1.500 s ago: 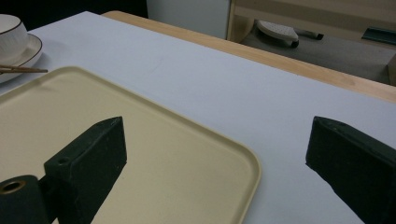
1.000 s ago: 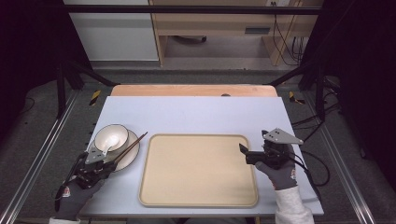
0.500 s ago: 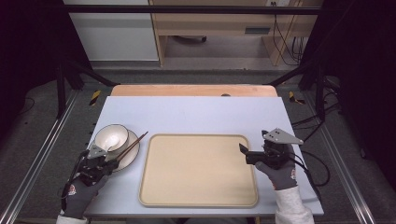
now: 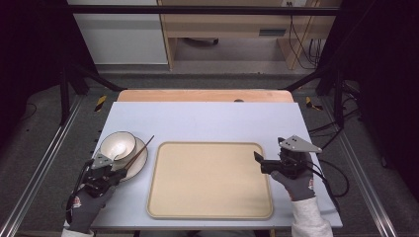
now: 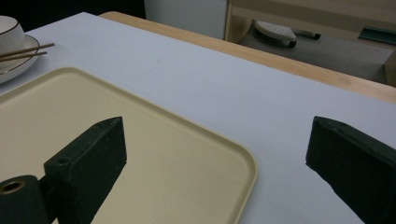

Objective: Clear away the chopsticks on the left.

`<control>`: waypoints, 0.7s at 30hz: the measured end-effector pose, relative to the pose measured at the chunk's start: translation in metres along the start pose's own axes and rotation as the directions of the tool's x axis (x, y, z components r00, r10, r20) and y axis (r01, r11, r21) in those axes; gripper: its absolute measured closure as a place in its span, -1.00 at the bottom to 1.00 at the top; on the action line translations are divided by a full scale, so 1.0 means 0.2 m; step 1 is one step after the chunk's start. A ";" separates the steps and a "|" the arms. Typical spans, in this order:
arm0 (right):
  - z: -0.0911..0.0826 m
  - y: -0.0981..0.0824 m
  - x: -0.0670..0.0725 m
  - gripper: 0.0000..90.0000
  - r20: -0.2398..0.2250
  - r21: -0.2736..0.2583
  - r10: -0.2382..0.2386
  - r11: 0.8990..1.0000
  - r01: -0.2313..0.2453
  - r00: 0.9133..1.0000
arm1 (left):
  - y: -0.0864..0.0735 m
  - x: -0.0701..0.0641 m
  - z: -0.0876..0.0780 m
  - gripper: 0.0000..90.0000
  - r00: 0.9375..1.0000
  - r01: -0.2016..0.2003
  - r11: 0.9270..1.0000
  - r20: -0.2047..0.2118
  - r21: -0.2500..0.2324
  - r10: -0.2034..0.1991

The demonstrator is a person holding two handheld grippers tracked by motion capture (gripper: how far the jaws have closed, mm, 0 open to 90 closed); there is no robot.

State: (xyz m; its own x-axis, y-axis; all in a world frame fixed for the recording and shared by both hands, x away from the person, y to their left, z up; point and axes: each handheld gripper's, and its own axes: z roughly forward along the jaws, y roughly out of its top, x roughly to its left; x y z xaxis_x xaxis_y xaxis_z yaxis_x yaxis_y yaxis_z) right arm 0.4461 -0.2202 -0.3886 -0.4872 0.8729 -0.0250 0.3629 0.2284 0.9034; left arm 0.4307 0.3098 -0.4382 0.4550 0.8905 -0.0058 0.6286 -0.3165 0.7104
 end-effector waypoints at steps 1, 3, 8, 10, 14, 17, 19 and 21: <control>0.00 0.00 0.00 -0.89 -0.001 -0.003 0.001 1.000 -0.001 1.000 | 0.00 -0.01 -0.01 0.88 1.000 0.005 1.000 -0.002 -0.006 -0.005; 0.00 0.00 0.00 -0.89 0.003 -0.008 0.002 1.000 -0.002 1.000 | 0.01 -0.02 -0.02 0.87 1.000 0.021 0.999 -0.005 -0.026 -0.021; -0.02 0.01 -0.01 -0.91 0.009 -0.013 0.006 1.000 -0.006 1.000 | 0.02 -0.08 -0.04 0.87 0.999 0.047 0.996 -0.013 -0.069 -0.048; -0.02 0.01 -0.01 -0.91 0.010 -0.013 0.009 1.000 -0.009 1.000 | 0.03 -0.10 -0.05 0.87 0.998 0.052 0.996 -0.017 -0.079 -0.053; -0.03 0.01 -0.02 -0.91 0.011 -0.022 0.015 1.000 -0.015 1.000 | 0.04 -0.16 -0.06 0.87 0.997 0.064 0.992 -0.023 -0.113 -0.067; -0.04 0.01 -0.02 -0.91 0.015 -0.031 0.016 0.999 -0.016 1.000 | 0.05 -0.21 -0.07 0.87 0.997 0.071 0.988 -0.026 -0.137 -0.075; -0.05 0.01 -0.02 -0.92 0.014 -0.032 0.019 0.999 -0.018 1.000 | 0.06 -0.24 -0.06 0.87 0.996 0.077 0.987 -0.035 -0.143 -0.083; -0.05 0.02 -0.03 -0.91 0.014 -0.033 0.018 0.999 -0.017 1.000 | 0.07 -0.29 -0.05 0.87 0.995 0.075 0.986 -0.046 -0.149 -0.083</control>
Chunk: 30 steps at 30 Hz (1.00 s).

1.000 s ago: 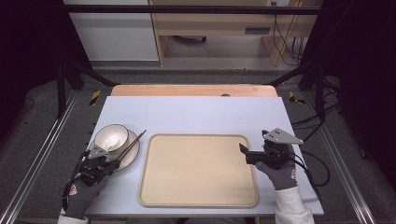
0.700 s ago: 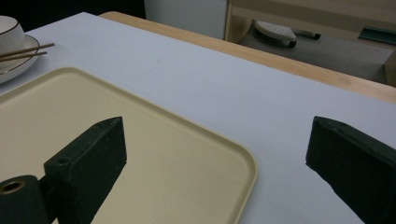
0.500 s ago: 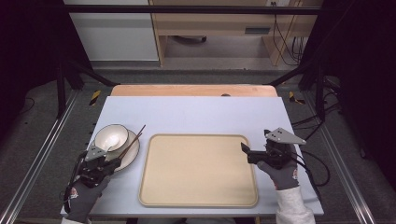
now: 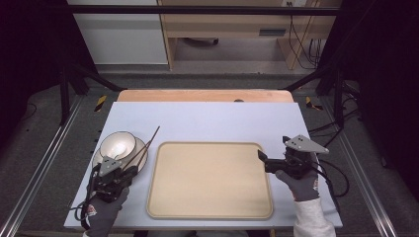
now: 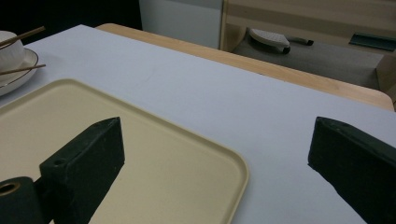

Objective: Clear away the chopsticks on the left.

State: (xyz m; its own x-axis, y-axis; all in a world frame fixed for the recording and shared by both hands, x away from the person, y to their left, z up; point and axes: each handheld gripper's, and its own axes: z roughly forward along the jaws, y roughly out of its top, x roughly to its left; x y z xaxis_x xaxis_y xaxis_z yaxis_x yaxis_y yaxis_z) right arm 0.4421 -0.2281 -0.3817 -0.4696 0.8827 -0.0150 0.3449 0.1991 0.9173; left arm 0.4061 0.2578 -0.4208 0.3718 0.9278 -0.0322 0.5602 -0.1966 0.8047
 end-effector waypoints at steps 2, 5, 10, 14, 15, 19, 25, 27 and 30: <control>0.00 0.00 0.00 -0.91 0.000 0.000 0.002 1.000 -0.002 1.000 | 0.00 -0.04 0.01 0.87 1.000 -0.008 1.000 -0.016 -0.004 0.008; -0.01 0.00 0.00 -0.91 0.001 -0.006 0.004 1.000 -0.004 1.000 | 0.01 -0.09 0.03 0.87 1.000 0.004 1.000 -0.023 -0.012 -0.004; -0.02 0.01 -0.01 -0.91 0.001 -0.018 0.006 1.000 -0.006 1.000 | 0.01 -0.16 0.05 0.87 0.999 0.019 1.000 -0.051 -0.020 -0.020; -0.02 0.01 -0.01 -0.91 -0.004 -0.018 0.007 1.000 -0.007 1.000 | -0.01 -0.22 0.06 0.87 0.997 0.045 0.999 -0.062 -0.024 -0.046; -0.02 0.01 -0.01 -0.91 -0.005 -0.017 0.008 1.000 -0.008 1.000 | -0.01 -0.22 0.06 0.87 0.997 0.045 0.999 -0.062 -0.024 -0.046; -0.02 0.01 -0.01 -0.91 -0.005 -0.013 0.006 1.000 -0.006 1.000 | -0.02 -0.25 0.08 0.87 0.995 0.075 0.997 -0.065 -0.029 -0.077; 0.00 0.00 0.00 -0.91 -0.007 -0.002 -0.001 1.000 0.001 1.000 | -0.05 -0.29 0.10 0.87 0.992 0.098 0.994 -0.079 -0.042 -0.101; 0.00 0.00 0.01 -0.91 -0.010 0.002 -0.004 1.000 0.004 1.000 | -0.07 -0.30 0.12 0.87 0.989 0.116 0.992 -0.088 -0.042 -0.119; 0.00 0.00 0.01 -0.91 -0.010 0.004 -0.002 1.000 0.002 1.000 | -0.10 -0.31 0.14 0.87 0.984 0.148 0.988 -0.093 -0.043 -0.151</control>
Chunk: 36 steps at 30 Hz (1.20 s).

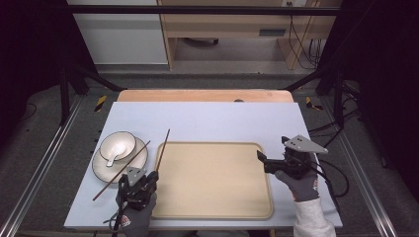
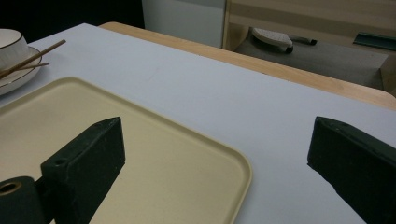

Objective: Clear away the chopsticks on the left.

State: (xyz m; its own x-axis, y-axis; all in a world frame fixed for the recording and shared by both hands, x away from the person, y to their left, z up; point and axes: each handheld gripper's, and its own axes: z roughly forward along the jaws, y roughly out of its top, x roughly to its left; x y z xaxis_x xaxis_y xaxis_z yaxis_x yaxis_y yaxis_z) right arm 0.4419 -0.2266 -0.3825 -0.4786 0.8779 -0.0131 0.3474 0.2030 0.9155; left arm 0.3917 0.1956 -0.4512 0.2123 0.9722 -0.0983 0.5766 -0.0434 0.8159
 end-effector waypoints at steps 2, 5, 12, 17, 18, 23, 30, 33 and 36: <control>0.00 0.00 0.00 -0.91 0.000 0.000 -0.001 1.000 0.001 1.000 | -0.03 0.00 0.01 0.87 1.000 0.010 1.000 0.002 0.006 -0.010; 0.01 0.00 0.00 -0.90 -0.001 0.003 -0.005 1.000 0.005 1.000 | -0.06 0.00 0.03 0.87 1.000 0.021 1.000 -0.004 0.014 -0.021; 0.03 -0.01 0.01 -0.90 0.001 0.019 -0.010 1.000 0.010 1.000 | -0.11 -0.04 0.07 0.87 1.000 0.022 0.999 -0.018 0.047 -0.021; 0.02 -0.01 0.01 -0.90 0.001 0.017 -0.009 1.000 0.009 1.000 | -0.13 -0.04 0.08 0.87 0.999 0.028 0.998 -0.033 0.058 -0.027; 0.02 -0.01 0.01 -0.90 0.002 0.016 -0.009 1.000 0.009 1.000 | -0.13 -0.04 0.08 0.87 0.999 0.029 0.998 -0.030 0.062 -0.027; 0.02 -0.01 0.01 -0.90 0.003 0.015 -0.006 1.000 0.006 1.000 | -0.13 -0.04 0.09 0.87 0.999 0.020 0.997 -0.041 0.072 -0.018; 0.03 -0.01 0.01 -0.90 0.002 0.018 -0.011 1.000 0.011 1.000 | -0.12 -0.04 0.10 0.85 0.999 0.015 0.997 -0.038 0.081 -0.012; 0.02 -0.01 0.01 -0.90 0.001 0.016 -0.007 1.000 0.007 1.000 | -0.12 -0.05 0.10 0.83 0.999 0.015 0.996 -0.039 0.083 -0.011; 0.02 -0.01 0.01 -0.90 0.003 0.017 -0.010 1.000 0.010 1.000 | -0.12 -0.04 0.10 0.81 0.999 0.013 0.996 -0.038 0.083 -0.010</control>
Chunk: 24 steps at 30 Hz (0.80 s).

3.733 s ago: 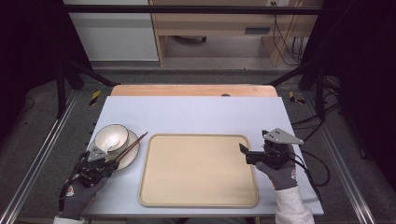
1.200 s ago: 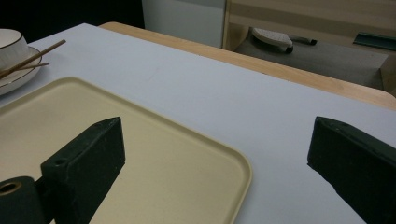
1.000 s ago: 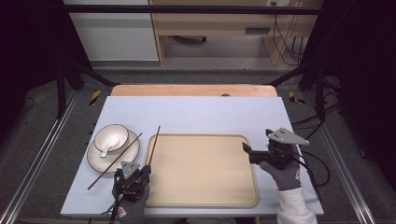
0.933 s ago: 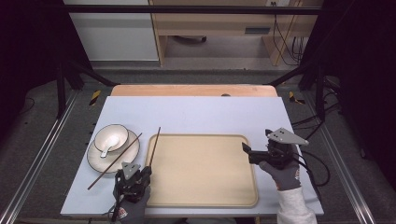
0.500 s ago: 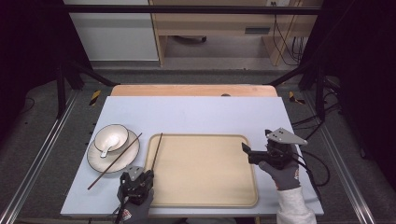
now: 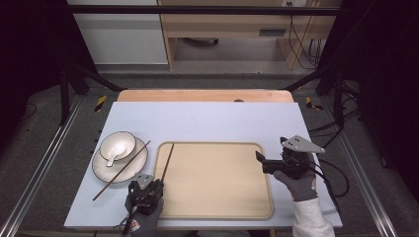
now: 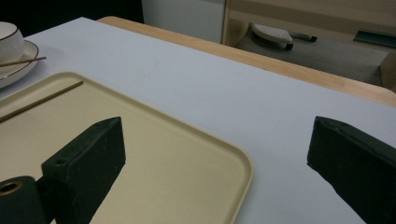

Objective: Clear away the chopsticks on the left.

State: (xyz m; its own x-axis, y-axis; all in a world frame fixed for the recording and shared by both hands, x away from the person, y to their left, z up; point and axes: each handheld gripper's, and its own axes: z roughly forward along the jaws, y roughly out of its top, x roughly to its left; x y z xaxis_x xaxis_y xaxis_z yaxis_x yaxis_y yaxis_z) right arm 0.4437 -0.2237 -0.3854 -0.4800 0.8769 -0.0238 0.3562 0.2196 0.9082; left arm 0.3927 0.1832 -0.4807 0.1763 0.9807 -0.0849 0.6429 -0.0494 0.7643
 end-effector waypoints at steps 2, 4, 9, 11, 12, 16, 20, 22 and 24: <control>0.00 0.00 0.00 -0.90 0.000 -0.002 0.004 1.000 -0.004 1.000 | 0.01 0.01 -0.01 0.79 1.000 -0.010 1.000 0.002 -0.002 0.010; 0.00 0.00 0.00 -0.90 0.002 -0.005 0.002 1.000 -0.002 1.000 | 0.03 0.02 -0.02 0.74 1.000 -0.011 1.000 0.010 -0.017 0.011; -0.02 0.01 -0.01 -0.90 0.001 -0.013 0.008 1.000 -0.008 1.000 | 0.10 0.06 -0.08 0.57 0.998 -0.038 0.997 0.057 -0.067 0.042; -0.02 0.01 -0.01 -0.90 0.000 -0.018 0.012 1.000 -0.012 1.000 | 0.14 0.08 -0.10 0.49 0.994 -0.058 0.994 0.083 -0.089 0.065; -0.02 0.01 -0.01 -0.90 0.001 -0.017 0.009 1.000 -0.009 1.000 | 0.16 0.08 -0.10 0.44 0.991 -0.066 0.993 0.112 -0.101 0.077; -0.03 0.01 -0.01 -0.91 0.001 -0.018 0.012 1.000 -0.012 1.000 | 0.23 0.10 -0.15 0.25 0.974 -0.164 0.980 0.137 -0.112 0.179; -0.04 0.01 -0.02 -0.91 0.002 -0.021 0.015 1.000 -0.015 1.000 | 0.26 0.15 -0.17 0.09 0.941 -0.244 0.964 0.215 -0.109 0.263; -0.04 0.01 -0.03 -0.91 0.007 -0.025 0.019 1.000 -0.019 1.000 | 0.25 0.18 -0.18 0.04 0.926 -0.273 0.955 0.238 -0.112 0.293; -0.04 0.01 -0.03 -0.91 0.010 -0.025 0.018 1.000 -0.018 1.000 | 0.24 0.22 -0.19 -0.03 0.916 -0.301 0.947 0.244 -0.108 0.319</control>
State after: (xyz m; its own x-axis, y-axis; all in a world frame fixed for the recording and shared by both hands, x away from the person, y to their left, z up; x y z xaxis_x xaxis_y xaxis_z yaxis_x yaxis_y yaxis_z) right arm 0.4407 -0.2318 -0.3801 -0.4650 0.8852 -0.0114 0.3447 0.1929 0.9187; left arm 0.4028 0.2306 -0.4239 0.5485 0.8361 0.0099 0.4758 -0.3218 0.8186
